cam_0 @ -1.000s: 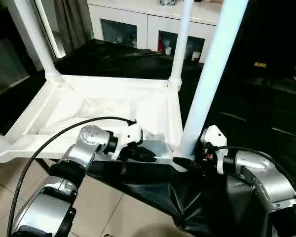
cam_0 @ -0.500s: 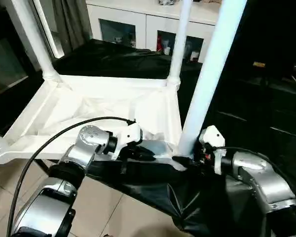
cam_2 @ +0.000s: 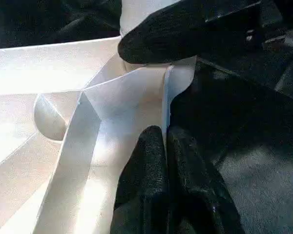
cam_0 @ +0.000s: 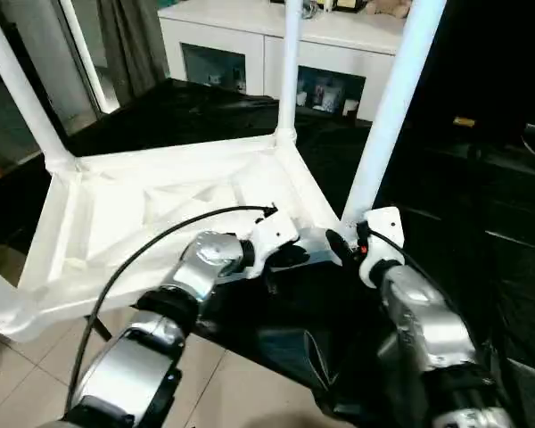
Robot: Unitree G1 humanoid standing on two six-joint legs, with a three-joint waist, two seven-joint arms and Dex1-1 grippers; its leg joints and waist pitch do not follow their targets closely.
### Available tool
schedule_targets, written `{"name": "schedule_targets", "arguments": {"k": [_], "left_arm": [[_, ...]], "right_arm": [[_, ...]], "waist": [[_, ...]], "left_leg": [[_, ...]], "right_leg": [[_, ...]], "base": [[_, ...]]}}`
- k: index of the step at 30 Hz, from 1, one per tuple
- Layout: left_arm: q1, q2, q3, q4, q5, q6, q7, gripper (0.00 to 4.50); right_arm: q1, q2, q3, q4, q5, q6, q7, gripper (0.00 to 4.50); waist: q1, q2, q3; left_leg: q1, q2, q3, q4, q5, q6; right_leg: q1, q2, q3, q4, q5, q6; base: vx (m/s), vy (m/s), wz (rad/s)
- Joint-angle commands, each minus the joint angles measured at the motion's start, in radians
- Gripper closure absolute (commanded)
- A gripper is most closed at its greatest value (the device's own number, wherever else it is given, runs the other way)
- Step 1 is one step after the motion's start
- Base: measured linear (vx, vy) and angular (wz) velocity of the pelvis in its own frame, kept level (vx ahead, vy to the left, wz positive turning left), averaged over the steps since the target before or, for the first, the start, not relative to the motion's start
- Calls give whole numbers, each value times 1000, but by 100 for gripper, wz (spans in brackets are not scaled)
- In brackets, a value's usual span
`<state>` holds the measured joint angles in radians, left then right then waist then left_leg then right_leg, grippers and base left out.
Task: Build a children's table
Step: Rotate leg to tighten
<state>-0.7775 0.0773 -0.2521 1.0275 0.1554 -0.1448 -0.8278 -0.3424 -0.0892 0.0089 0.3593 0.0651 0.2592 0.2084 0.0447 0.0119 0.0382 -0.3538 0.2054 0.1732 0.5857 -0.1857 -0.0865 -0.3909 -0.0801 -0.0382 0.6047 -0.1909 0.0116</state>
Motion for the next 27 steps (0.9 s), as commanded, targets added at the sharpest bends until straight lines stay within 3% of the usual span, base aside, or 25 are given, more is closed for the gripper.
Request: {"name": "schedule_targets", "arguments": {"k": [1, 4, 9, 12, 13, 14, 16, 17, 19, 22, 24, 27], "left_arm": [[-11, -42, 2, 31, 7, 13, 87, 450], [-6, -13, -3, 12, 6, -26, 23, 450], [11, 19, -7, -16, -13, -78, -79, 450], [32, 67, -16, -33, -35, -114, -215, 450], [40, 81, -16, -42, -51, -123, -274, 450], [40, 82, -16, -43, -53, -123, -278, 450], [57, 112, -13, -74, -94, -109, -407, 450], [57, 112, -13, -74, -94, -109, -407, 450], [65, 137, -17, -101, -113, -84, -485, 450], [68, 149, -19, -111, -121, -75, -517, 450], [72, 160, -18, -123, -131, -67, -549, 450], [73, 162, -17, -124, -134, -68, -552, 450]], "right_arm": [[22, 57, 78, 36, -1, 20, 28, 149], [21, 44, 55, 15, 13, -9, 64, 107], [18, -12, 57, -11, 36, -14, 160, 70], [37, -144, 98, -87, 65, -13, 373, 70], [47, -191, 110, -111, 70, -19, 437, 70], [48, -194, 111, -113, 70, -20, 441, 70], [82, -290, 130, -170, 94, -23, 587, 70], [82, -290, 130, -170, 94, -23, 587, 70], [106, -347, 142, -208, 106, -13, 670, 70], [115, -367, 146, -220, 109, -9, 702, 70], [120, -386, 154, -228, 110, -6, 725, 70], [119, -386, 161, -226, 110, -4, 727, 70]], "waist": [[-6, -10, -38], [-6, -7, -45], [-10, -10, -47], [-4, -12, -49], [-3, -8, -52], [-3, -9, -54], [2, -11, -60], [5, -10, -63], [11, -10, -65], [18, -9, -60], [18, -10, -55], [17, -12, -53]], "left_leg": [[10, 9, -7, -82, -371, -1], [4, 13, -8, -89, -332, 8], [-4, 14, -3, -84, -281, 32], [-5, 14, 0, -79, -238, 50], [-7, 17, 1, -75, -202, 69], [-9, 15, 1, -74, -189, 73], [-9, 17, 1, -68, -136, 91], [-10, 19, 3, -63, -96, 114], [-12, 20, 6, -56, -73, 138], [-9, 24, 8, -58, -101, 140], [-6, 24, 10, -62, -158, 114], [-4, 24, 9, -66, -189, 86]], "right_leg": [[16, -49, 29, -115, -509, -114], [27, -49, 28, -110, -418, -126], [37, -50, 30, -95, -277, -185], [47, -50, 31, -92, -227, -197], [46, -51, 32, -84, -158, -217], [51, -49, 30, -81, -136, -222], [56, -50, 31, -68, -41, -245], [54, -48, 31, -57, 47, -269], [56, -46, 27, -49, 114, -296], [49, -47, 26, -51, 73, -305], [46, -49, 27, -62, -34, -296], [44, -51, 29, -69, -122, -270]], "base": [[0, 0, 0], [0, 0, 0], [0, 0, 0], [0, 0, 0], [0, 0, 0], [0, 0, 0], [0, 0, 0], [0, 0, 0], [0, 0, 0], [0, 0, 0], [0, 0, 0], [0, 0, 0]]}}
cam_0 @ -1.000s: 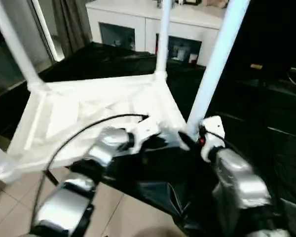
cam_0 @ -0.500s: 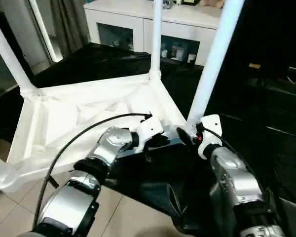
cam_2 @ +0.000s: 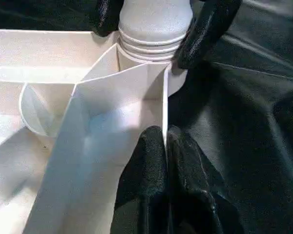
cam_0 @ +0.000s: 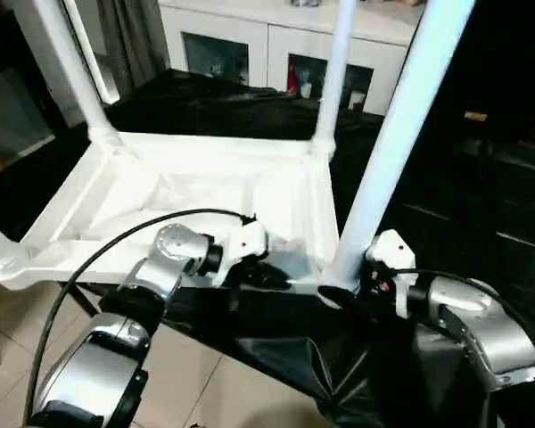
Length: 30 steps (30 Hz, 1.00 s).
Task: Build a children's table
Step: Rotate leg to tighten
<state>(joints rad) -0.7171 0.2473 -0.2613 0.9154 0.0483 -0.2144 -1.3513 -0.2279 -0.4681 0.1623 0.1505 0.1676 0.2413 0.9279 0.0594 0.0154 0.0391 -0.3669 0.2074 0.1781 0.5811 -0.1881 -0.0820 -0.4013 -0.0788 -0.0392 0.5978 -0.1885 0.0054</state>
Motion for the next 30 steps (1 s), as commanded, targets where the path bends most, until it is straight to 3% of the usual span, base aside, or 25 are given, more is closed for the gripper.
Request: {"name": "schedule_targets", "arguments": {"k": [1, 10, 19, 21, 25, 27, 29, 30], "left_arm": [[12, -8, -6, -11, -28, 1, -30, 450], [17, -9, 5, -27, -35, 10, -45, 450], [25, -3, 5, -34, -33, 13, -34, 450], [14, -11, 5, -4, 4, -7, 66, 450], [-23, -39, 0, 79, 81, 1, 297, 450], [-34, -55, 5, 96, 89, 22, 357, 450], [-54, -94, 10, 114, 95, 61, 443, 450], [-78, -140, 10, 135, 103, 91, 536, 450]], "right_arm": [[4, -8, 10, -17, 8, 15, 10, 70], [-5, -6, 7, -17, 31, 33, 37, 161], [-12, 14, -3, 10, 20, 32, -8, 176], [-36, 54, -25, 75, -21, 11, -125, 176], [-69, 167, -81, 178, -52, 23, -360, 176], [-74, 206, -93, 196, -61, 24, -431, 177], [-84, 285, -112, 228, -71, 38, -562, 177], [-96, 349, -109, 257, -95, 37, -673, 177]], "waist": [[2, -15, -53], [2, -17, -57], [1, -17, -58], [-3, -15, -57], [-27, -12, -52], [-26, -15, -53], [-27, -11, -51], [-27, -12, -52]], "left_leg": [[9, 22, 4, -62, -186, 79], [5, 20, 3, -57, -145, 89], [5, 19, 3, -56, -146, 87], [4, 18, 2, -57, -152, 80], [9, 12, -1, -64, -223, 23], [9, 12, -3, -64, -221, 20], [12, 13, 0, -65, -220, 17], [12, 11, -2, -67, -227, 3]], "right_leg": [[54, -52, 30, -64, -133, -260], [55, -51, 30, -56, -70, -264], [55, -50, 30, -56, -84, -261], [53, -51, 30, -57, -95, -259], [46, -48, 29, -73, -232, -224], [50, -48, 29, -74, -240, -213], [41, -47, 32, -75, -231, -215], [43, -49, 31, -77, -259, -205]], "base": [[0, 0, 0], [0, 0, 0], [0, 0, 0], [0, 0, 0], [0, 0, 0], [0, 0, 0], [0, 0, 0], [0, 0, 0]]}}
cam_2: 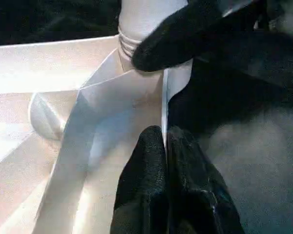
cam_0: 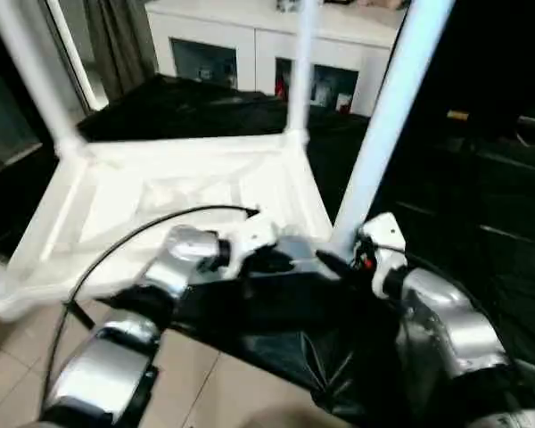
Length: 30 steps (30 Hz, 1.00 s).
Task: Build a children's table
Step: Rotate leg to tighten
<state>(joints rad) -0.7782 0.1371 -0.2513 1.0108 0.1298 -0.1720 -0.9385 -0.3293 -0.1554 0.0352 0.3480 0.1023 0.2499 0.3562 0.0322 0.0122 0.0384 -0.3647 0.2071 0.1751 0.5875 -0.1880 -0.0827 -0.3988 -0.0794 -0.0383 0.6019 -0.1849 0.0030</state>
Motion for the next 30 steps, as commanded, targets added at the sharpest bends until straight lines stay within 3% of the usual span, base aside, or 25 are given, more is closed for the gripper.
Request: {"name": "schedule_targets", "arguments": {"k": [1, 6, 8, 9, 13, 14, 16, 20, 25, 30], "left_arm": [[-22, -39, 0, 44, 24, 55, 141, 450], [-59, -92, -8, 101, 49, 53, 232, 450], [-61, -92, -11, 104, 54, 45, 229, 450], [-64, -93, -13, 108, 58, 42, 234, 450], [-61, -75, -16, 103, 58, 25, 207, 450], [-55, -65, -12, 94, 47, 9, 155, 450], [-50, -50, -6, 87, 37, 6, 115, 450], [-41, -23, -7, 78, 26, -9, 30, 450], [-14, 36, -16, 39, -11, -60, -175, 450], [1, 55, -3, 16, -54, -78, -276, 450]], "right_arm": [[2, 47, 22, 65, -34, 26, -116, 177], [-22, 89, 70, 109, -87, -31, -139, 177], [-21, 93, 64, 102, -73, -42, -125, 177], [-21, 100, 57, 101, -68, -45, -126, 122], [-14, 80, 57, 69, -58, -73, -85, 101], [-17, 60, 46, 55, -40, -78, -60, 73], [-21, 31, 36, 36, -18, -76, -13, 60], [-5, -58, 56, -21, 10, -62, 143, 60], [64, -237, 96, -141, 50, -39, 425, 60], [79, -286, 109, -165, 67, -34, 496, 60]], "waist": [[0, -7, -52], [4, -3, -50], [4, -6, -49], [5, -6, -50], [4, -4, -51], [4, -5, -52], [2, -4, -55], [6, -8, -55], [9, -9, -57], [9, -8, -56]], "left_leg": [[10, 11, 1, -74, -228, 1], [13, 9, 2, -75, -256, 10], [9, 9, 1, -75, -256, 17], [8, 10, 0, -76, -256, 20], [5, 11, -2, -77, -254, 24], [3, 11, -3, -78, -250, 26], [-1, 11, -4, -75, -224, 38], [-1, 11, 1, -68, -194, 69], [-2, 15, 1, -64, -166, 97], [2, 18, 3, -64, -175, 105]], "right_leg": [[40, -48, 30, -81, -263, -200], [39, -47, 30, -88, -267, -189], [43, -48, 31, -89, -272, -183], [43, -49, 30, -89, -276, -179], [45, -49, 30, -87, -257, -180], [47, -49, 28, -85, -249, -180], [52, -49, 28, -79, -197, -194], [54, -48, 29, -76, -138, -214], [58, -48, 29, -68, -67, -247], [55, -50, 28, -67, -77, -274]], "base": [[0, 0, 0], [0, 0, 0], [0, 0, 0], [0, 0, 0], [0, 0, 0], [0, 0, 0], [0, 0, 0], [0, 0, 0], [0, 0, 0], [0, 0, 0]]}}
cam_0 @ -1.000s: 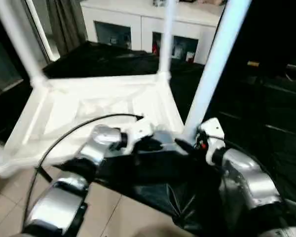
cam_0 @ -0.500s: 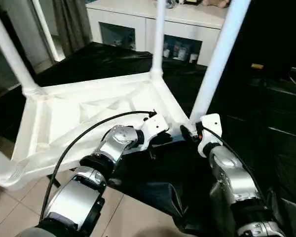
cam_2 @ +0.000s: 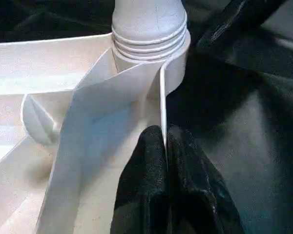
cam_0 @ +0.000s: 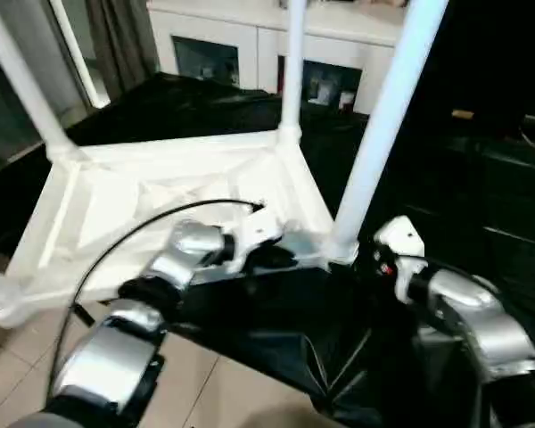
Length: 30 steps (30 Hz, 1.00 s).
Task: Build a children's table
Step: Rotate leg to tighten
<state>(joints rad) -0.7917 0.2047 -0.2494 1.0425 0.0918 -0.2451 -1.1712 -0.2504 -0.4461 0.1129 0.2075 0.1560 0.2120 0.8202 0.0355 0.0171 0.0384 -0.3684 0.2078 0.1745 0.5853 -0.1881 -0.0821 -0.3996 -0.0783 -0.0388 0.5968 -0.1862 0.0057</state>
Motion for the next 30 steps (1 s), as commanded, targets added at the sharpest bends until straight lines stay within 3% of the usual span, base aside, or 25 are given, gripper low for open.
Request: {"name": "schedule_targets", "arguments": {"k": [1, 6, 7, 10, 18, 24, 26, 27, 28, 29, 30], "left_arm": [[23, -10, -1, -31, -35, 7, -90, 450], [41, 0, 1, -66, -64, 23, -166, 450], [43, 2, 0, -68, -65, 24, -170, 450], [49, 4, 1, -71, -68, 26, -184, 450], [58, 8, 8, -90, -66, 40, -196, 450], [62, 9, 10, -93, -62, 45, -199, 450], [57, 8, 3, -78, -35, 46, -147, 450], [51, 6, -6, -62, -9, 41, -97, 450], [28, -11, -9, -12, 39, 49, 58, 450], [28, -11, -9, -12, 39, 49, 58, 450], [13, -33, 2, 13, 47, 60, 148, 450]], "right_arm": [[0, 0, 34, -24, 18, 5, 50, 60], [4, -6, 32, -40, 46, 24, 96, 60], [5, -5, 31, -42, 48, 25, 101, 86], [9, -6, 33, -51, 67, 40, 121, 97], [15, -9, 35, -53, 74, 45, 139, 170], [19, 2, 33, -50, 74, 50, 127, 180], [10, 28, 21, -12, 45, 44, 57, 180], [2, 46, 15, 20, 19, 37, -1, 180], [-18, 108, -10, 95, -26, 27, -158, 180], [-18, 108, -10, 95, -26, 27, -158, 180], [-29, 154, -34, 130, -31, 34, -250, 180]], "waist": [[6, -14, -55], [16, -13, -53], [18, -13, -53], [25, -14, -53], [25, -14, -54], [25, -13, -54], [24, -8, -54], [21, -12, -53], [18, -12, -49], [18, -12, -49], [9, -15, -47]], "left_leg": [[6, 18, 4, -63, -181, 98], [9, 21, 7, -64, -186, 93], [8, 22, 7, -64, -186, 92], [8, 21, 6, -65, -183, 82], [7, 19, 5, -65, -181, 74], [7, 18, 5, -64, -177, 75], [7, 18, 5, -65, -183, 70], [7, 17, 4, -66, -193, 61], [8, 16, 4, -69, -216, 46], [8, 16, 4, -69, -216, 46], [13, 13, 2, -73, -270, 16]], "right_leg": [[55, -50, 28, -63, -92, -278], [53, -51, 29, -63, -112, -279], [53, -52, 30, -63, -116, -277], [52, -52, 30, -64, -132, -264], [52, -52, 30, -64, -137, -254], [52, -51, 29, -64, -130, -254], [50, -52, 29, -64, -141, -253], [48, -52, 29, -67, -163, -249], [44, -52, 28, -72, -211, -238], [44, -52, 28, -72, -211, -238], [41, -52, 27, -83, -335, -204]], "base": [[0, 0, 0], [0, 0, 0], [0, 0, 0], [0, 0, 0], [0, 0, 0], [0, 0, 0], [0, 0, 0], [0, 0, 0], [0, 0, 0], [0, 0, 0], [0, 0, 0]]}}
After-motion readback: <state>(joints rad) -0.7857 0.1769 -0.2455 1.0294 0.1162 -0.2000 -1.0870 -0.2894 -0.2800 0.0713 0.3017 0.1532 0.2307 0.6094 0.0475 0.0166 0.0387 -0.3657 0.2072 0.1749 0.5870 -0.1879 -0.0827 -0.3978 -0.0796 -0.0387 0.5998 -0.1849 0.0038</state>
